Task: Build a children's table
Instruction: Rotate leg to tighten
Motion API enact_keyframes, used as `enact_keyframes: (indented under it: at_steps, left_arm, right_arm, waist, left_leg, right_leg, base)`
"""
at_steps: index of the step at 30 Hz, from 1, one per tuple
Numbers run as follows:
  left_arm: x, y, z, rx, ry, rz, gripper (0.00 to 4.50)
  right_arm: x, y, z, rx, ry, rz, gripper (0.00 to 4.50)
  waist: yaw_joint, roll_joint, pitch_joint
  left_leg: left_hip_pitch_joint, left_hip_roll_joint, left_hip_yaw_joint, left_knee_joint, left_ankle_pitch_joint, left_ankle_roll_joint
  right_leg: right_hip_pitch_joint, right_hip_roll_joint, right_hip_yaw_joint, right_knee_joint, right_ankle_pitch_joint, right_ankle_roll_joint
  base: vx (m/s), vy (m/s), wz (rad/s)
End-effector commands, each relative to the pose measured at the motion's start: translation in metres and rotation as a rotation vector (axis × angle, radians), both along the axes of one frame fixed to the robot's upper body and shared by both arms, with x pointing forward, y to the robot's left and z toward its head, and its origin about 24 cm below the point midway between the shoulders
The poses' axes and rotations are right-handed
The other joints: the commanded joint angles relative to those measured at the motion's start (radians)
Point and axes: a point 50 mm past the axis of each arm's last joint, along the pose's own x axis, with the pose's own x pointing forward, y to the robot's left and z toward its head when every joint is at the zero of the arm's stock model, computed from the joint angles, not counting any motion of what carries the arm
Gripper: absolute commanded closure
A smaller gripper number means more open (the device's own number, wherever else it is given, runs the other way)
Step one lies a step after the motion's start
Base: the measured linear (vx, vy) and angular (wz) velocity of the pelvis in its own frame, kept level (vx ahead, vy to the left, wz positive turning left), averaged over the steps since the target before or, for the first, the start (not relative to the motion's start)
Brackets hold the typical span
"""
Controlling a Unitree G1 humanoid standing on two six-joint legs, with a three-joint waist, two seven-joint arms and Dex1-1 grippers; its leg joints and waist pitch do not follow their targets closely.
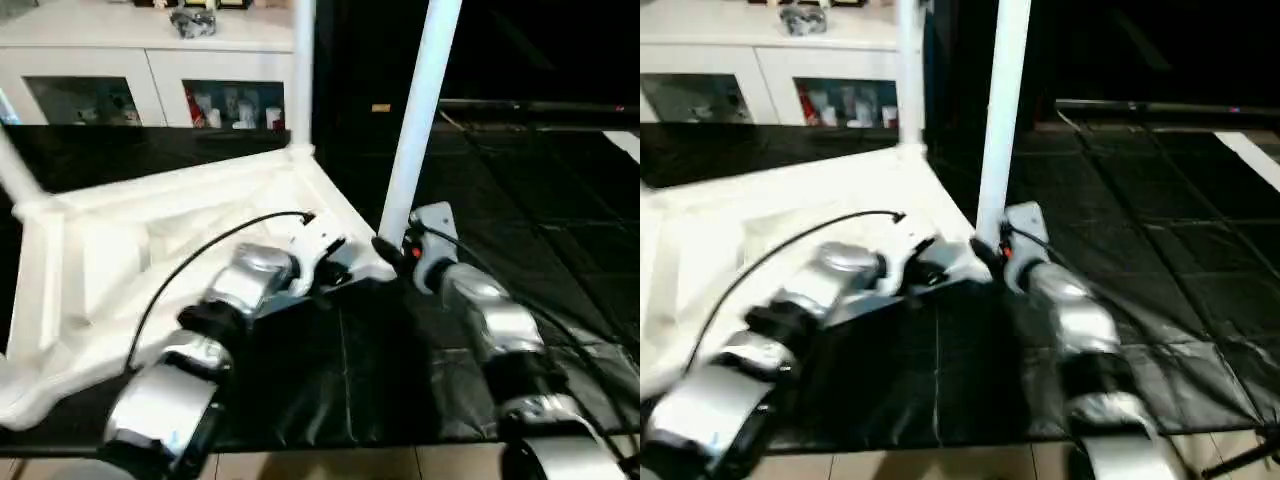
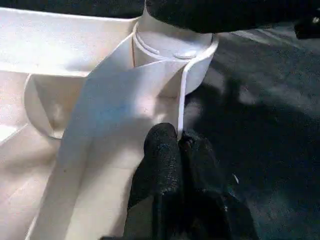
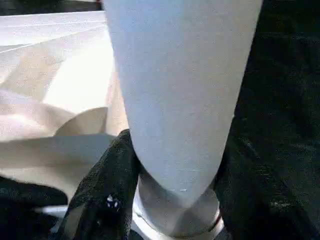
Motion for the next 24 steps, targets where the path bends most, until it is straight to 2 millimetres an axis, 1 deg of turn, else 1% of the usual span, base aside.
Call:
enact_keyframes:
  at_steps: [1, 2, 4, 6, 8, 9, 10, 11, 12, 13, 14, 15, 16, 17, 18, 19, 20, 21, 22, 23, 24]
  left_arm:
    - [-0.001, -0.029, 0.011, -0.077, -0.026, -0.016, 4.5]
    - [-0.001, -0.027, 0.011, -0.068, -0.027, -0.019, 4.5]
    - [0.0, -0.023, 0.009, -0.054, -0.026, -0.02, 4.5]
    - [0.0, -0.017, 0.008, -0.043, -0.026, -0.031, 4.5]
    - [0.0, -0.015, 0.008, -0.041, -0.026, -0.033, 4.5]
    - [-0.001, -0.01, 0.007, -0.039, -0.035, -0.059, 4.5]
    - [-0.001, -0.01, 0.007, -0.039, -0.035, -0.059, 4.5]
    - [-0.002, 0.001, 0.005, -0.021, -0.019, -0.085, 4.5]
    - [-0.002, 0.006, 0.004, -0.012, -0.009, -0.092, 4.5]
    - [-0.002, 0.006, 0.004, -0.011, -0.009, -0.094, 4.5]
    - [-0.003, 0.011, 0.003, -0.001, -0.005, -0.117, 4.5]
    - [-0.004, 0.017, 0.003, 0.007, 0.001, -0.148, 4.5]
    - [-0.006, 0.021, 0.004, 0.012, -0.003, -0.18, 4.5]
    - [-0.007, 0.023, 0.004, 0.016, -0.006, -0.208, 4.5]
    - [-0.007, 0.023, 0.004, 0.016, -0.006, -0.208, 4.5]
    - [-0.009, 0.03, 0.004, 0.034, 0.008, -0.255, 4.5]
    - [-0.011, 0.033, 0.004, 0.041, 0.01, -0.285, 4.5]
    - [-0.012, 0.036, 0.003, 0.046, 0.021, -0.304, 4.5]
    - [-0.012, 0.036, 0.003, 0.046, 0.021, -0.304, 4.5]
    - [-0.014, 0.043, 0.005, 0.058, 0.026, -0.37, 4.5]
    - [-0.015, 0.044, 0.005, 0.061, 0.03, -0.385, 4.5]
  right_arm:
    - [-0.012, 0.049, -0.01, 0.072, 0.072, 0.159, 2.03]
    - [-0.012, 0.051, -0.008, 0.083, 0.066, 0.162, 1.9]
    - [-0.012, 0.051, -0.007, 0.084, 0.061, 0.157, 1.83]
    - [-0.012, 0.049, -0.006, 0.079, 0.045, 0.159, 1.52]
    - [-0.012, 0.048, -0.006, 0.076, 0.041, 0.158, 1.39]
    - [-0.012, 0.044, -0.004, 0.089, 0.017, 0.172, 1.33]
    - [-0.012, 0.044, -0.004, 0.089, 0.017, 0.172, 1.2]
    - [-0.013, 0.031, -0.005, 0.086, 0.016, 0.197, 1.06]
    - [-0.014, 0.025, -0.006, 0.081, 0.022, 0.205, 0.97]
    - [-0.014, 0.024, -0.006, 0.08, 0.022, 0.207, 0.94]
    - [-0.015, 0.017, -0.006, 0.073, 0.022, 0.229, 0.77]
    - [-0.017, 0.005, -0.005, 0.067, 0.017, 0.264, 0.77]
    - [-0.019, -0.001, -0.004, 0.067, 0.016, 0.297, 0.63]
    - [-0.02, -0.006, -0.003, 0.068, 0.015, 0.325, 0.53]
    - [-0.02, -0.006, -0.003, 0.068, 0.015, 0.325, 0.53]
    - [-0.026, -0.017, 0.0, 0.066, 0.007, 0.423, 0.53]
    - [-0.029, -0.022, 0.002, 0.067, 0.002, 0.467, 0.53]
    - [-0.032, -0.027, 0.005, 0.06, -0.006, 0.51, 0.53]
    - [-0.032, -0.027, 0.005, 0.06, -0.006, 0.51, 0.53]
    - [-0.039, -0.039, 0.009, 0.047, -0.003, 0.607, 0.53]
    - [-0.041, -0.042, 0.01, 0.043, 0.001, 0.631, 0.53]
  waist:
    - [-0.001, -0.005, -0.057]
    - [0.0, -0.004, -0.058]
    - [0.001, -0.005, -0.059]
    - [0.003, -0.003, -0.06]
    - [0.004, -0.003, -0.061]
    - [0.006, -0.001, -0.061]
    - [0.006, -0.002, -0.06]
    - [0.007, -0.002, -0.062]
    - [0.01, -0.002, -0.063]
    - [0.01, -0.001, -0.064]
    - [0.01, -0.001, -0.065]
    - [0.01, -0.007, -0.067]
    - [0.011, -0.006, -0.068]
    - [0.013, -0.007, -0.069]
    - [0.015, -0.006, -0.069]
    - [0.02, -0.007, -0.07]
    - [0.022, -0.01, -0.071]
    - [0.023, -0.008, -0.068]
    - [0.026, -0.007, -0.068]
    - [0.028, -0.009, -0.066]
    - [0.031, -0.011, -0.066]
  left_leg:
    - [0.002, -0.007, 0.002, -0.078, -0.339, 0.034]
    - [0.001, -0.006, 0.002, -0.079, -0.329, 0.038]
    - [-0.001, -0.005, 0.004, -0.08, -0.309, 0.042]
    - [0.0, -0.004, 0.006, -0.08, -0.289, 0.042]
    - [-0.002, -0.003, 0.007, -0.08, -0.271, 0.044]
    - [-0.002, -0.002, 0.007, -0.081, -0.266, 0.045]
    - [-0.003, -0.003, 0.008, -0.08, -0.265, 0.047]
    - [-0.005, -0.002, 0.007, -0.08, -0.249, 0.048]
    - [-0.005, -0.001, 0.007, -0.08, -0.234, 0.053]
    - [-0.005, 0.001, 0.008, -0.08, -0.228, 0.056]
    - [-0.007, 0.001, 0.008, -0.079, -0.212, 0.06]
    - [-0.006, 0.001, 0.01, -0.075, -0.194, 0.066]
    - [-0.006, 0.001, 0.011, -0.074, -0.184, 0.071]
    - [-0.008, 0.001, 0.013, -0.071, -0.154, 0.09]
    - [-0.007, 0.002, 0.013, -0.071, -0.149, 0.094]
    - [-0.007, 0.003, 0.013, -0.07, -0.141, 0.103]
    - [-0.006, 0.003, 0.014, -0.069, -0.137, 0.109]
    - [-0.007, 0.004, 0.015, -0.069, -0.139, 0.114]
    - [-0.005, 0.005, 0.014, -0.07, -0.145, 0.113]
    - [-0.005, 0.006, 0.015, -0.071, -0.155, 0.108]
    - [-0.003, 0.007, 0.015, -0.071, -0.162, 0.105]
  right_leg:
    - [0.038, -0.038, 0.025, -0.094, -0.478, -0.124]
    - [0.039, -0.039, 0.028, -0.09, -0.456, -0.134]
    - [0.042, -0.039, 0.031, -0.085, -0.417, -0.148]
    - [0.043, -0.04, 0.034, -0.08, -0.382, -0.164]
    - [0.046, -0.041, 0.036, -0.076, -0.354, -0.174]
    - [0.047, -0.042, 0.035, -0.077, -0.35, -0.176]
    - [0.048, -0.041, 0.036, -0.077, -0.349, -0.176]
    - [0.052, -0.043, 0.037, -0.073, -0.326, -0.181]
    - [0.055, -0.042, 0.037, -0.07, -0.3, -0.186]
    - [0.055, -0.042, 0.038, -0.067, -0.282, -0.194]
    - [0.057, -0.043, 0.038, -0.064, -0.258, -0.205]
    - [0.058, -0.043, 0.038, -0.06, -0.228, -0.217]
    - [0.06, -0.043, 0.039, -0.058, -0.211, -0.224]
    - [0.062, -0.042, 0.04, -0.052, -0.157, -0.243]
    - [0.062, -0.043, 0.04, -0.051, -0.148, -0.249]
    - [0.064, -0.043, 0.04, -0.049, -0.135, -0.254]
    - [0.065, -0.041, 0.04, -0.048, -0.128, -0.255]
    - [0.062, -0.042, 0.04, -0.047, -0.128, -0.26]
    - [0.062, -0.042, 0.039, -0.049, -0.139, -0.259]
    - [0.061, -0.043, 0.039, -0.05, -0.161, -0.257]
    - [0.062, -0.042, 0.038, -0.052, -0.176, -0.254]
  base:
    - [0.0, 0.0, 0.0]
    - [0.0, 0.0, 0.0]
    - [0.0, 0.0, 0.0]
    - [0.0, 0.0, 0.0]
    - [0.0, 0.0, 0.0]
    - [0.0, 0.0, 0.0]
    - [0.0, 0.0, 0.0]
    - [0.0, 0.0, 0.0]
    - [0.0, 0.0, 0.0]
    - [0.0, 0.0, 0.0]
    - [0.0, 0.0, 0.0]
    - [0.0, 0.0, 0.0]
    - [0.0, 0.0, 0.0]
    - [0.0, 0.0, 0.0]
    - [0.0, 0.0, 0.0]
    - [0.0, 0.0, 0.0]
    - [0.0, 0.0, 0.0]
    - [0.0, 0.0, 0.0]
    - [0.0, 0.0, 0.0]
    - [0.0, 0.0, 0.0]
    - [0.0, 0.0, 0.0]
